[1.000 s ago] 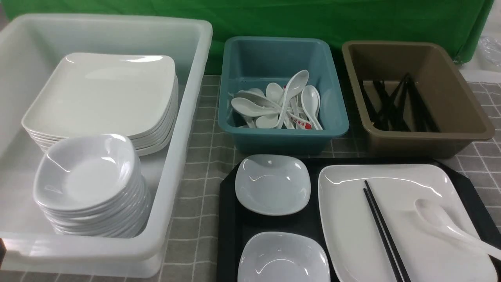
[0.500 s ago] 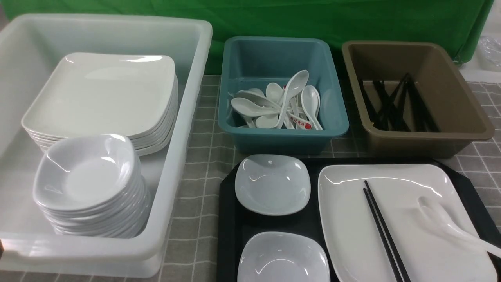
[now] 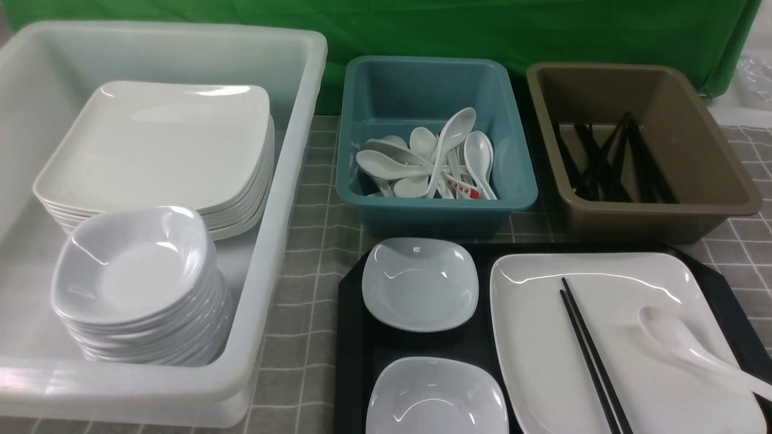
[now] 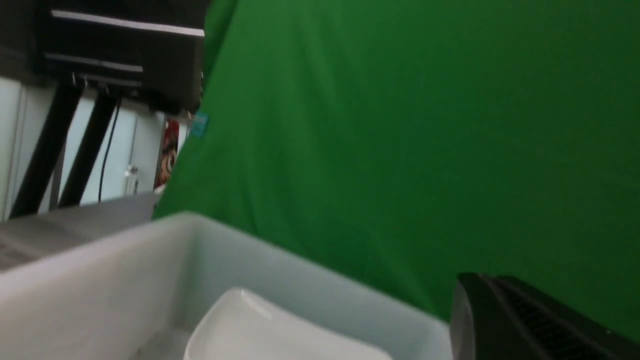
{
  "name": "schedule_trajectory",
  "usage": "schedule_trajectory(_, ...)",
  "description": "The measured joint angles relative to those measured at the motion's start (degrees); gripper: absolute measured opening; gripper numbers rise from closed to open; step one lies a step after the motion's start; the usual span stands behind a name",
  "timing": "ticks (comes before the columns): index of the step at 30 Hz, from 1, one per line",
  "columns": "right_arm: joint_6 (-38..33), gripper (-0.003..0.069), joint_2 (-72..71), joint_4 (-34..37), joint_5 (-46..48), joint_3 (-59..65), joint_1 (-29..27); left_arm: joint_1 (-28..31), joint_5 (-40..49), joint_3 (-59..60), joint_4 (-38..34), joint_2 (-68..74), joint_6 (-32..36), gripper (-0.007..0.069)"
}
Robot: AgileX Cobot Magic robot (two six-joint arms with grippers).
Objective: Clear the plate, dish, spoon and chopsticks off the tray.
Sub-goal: Use the right arm to grab a soup spoon from the plate
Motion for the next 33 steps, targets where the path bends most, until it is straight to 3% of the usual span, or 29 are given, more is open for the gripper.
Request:
schedule_trajectory(6, 0.0, 0.0239, 0.0, 0.0, 0.0, 0.0, 0.0, 0.0, -3.5, 0.0, -0.1, 0.0, -10.8, 0.002)
schedule_trajectory(11, 0.6, 0.0239, 0.0, 0.3, -0.7, 0.0, 0.1, 0.0, -15.9, -1.5, 2.9, 0.0, -31.4, 0.002)
schedule_trajectory(13, 6.5, 0.0239, 0.0, 3.8, -5.0, 0.0, 0.1, 0.0, -13.9, -7.9, 5.0, 0.6, -35.3, 0.002)
schedule_trajectory(16, 22.2, 0.0239, 0.0, 9.3, -14.7, 0.0, 0.1, 0.0, -5.0, -19.9, 14.7, 5.3, -37.5, 0.002)
schedule_trajectory(20, 37.9, 0.0238, 0.0, 11.3, -23.6, 0.0, 0.1, -0.2, 15.5, -37.2, 31.5, 16.4, -42.2, 0.002)
schedule_trajectory(22, 40.7, 0.0238, 0.0, 11.7, -26.5, 0.0, 0.1, -0.6, 27.5, -44.4, 34.4, 23.1, -39.6, 0.002)
schedule_trajectory(26, 43.0, 0.0238, 0.0, 11.8, -30.3, 0.0, 0.1, -0.9, 55.8, -56.2, 30.3, 39.6, -23.4, 0.002)
schedule_trajectory(29, 43.7, 0.0238, 0.0, 11.4, -31.4, 0.0, 0.1, -1.0, 66.1, -58.3, 21.0, 49.6, -10.5, 0.002)
schedule_trajectory(30, 43.7, 0.0237, 0.0, 11.0, -31.5, 0.0, 0.1, -1.0, 67.0, -58.3, 20.2, 51.1, -9.8, 0.002)
schedule_trajectory(32, 43.8, 0.0203, 0.0, 6.2, -29.0, -0.9, 0.6, -1.7, 69.7, -58.3, 7.8, 58.4, 0.5, 0.002)
schedule_trajectory(33, 43.8, 0.0141, 0.1, 2.1, -23.3, -3.1, 1.4, -3.1, 70.0, -58.3, 1.3, 62.1, 6.8, 0.002)
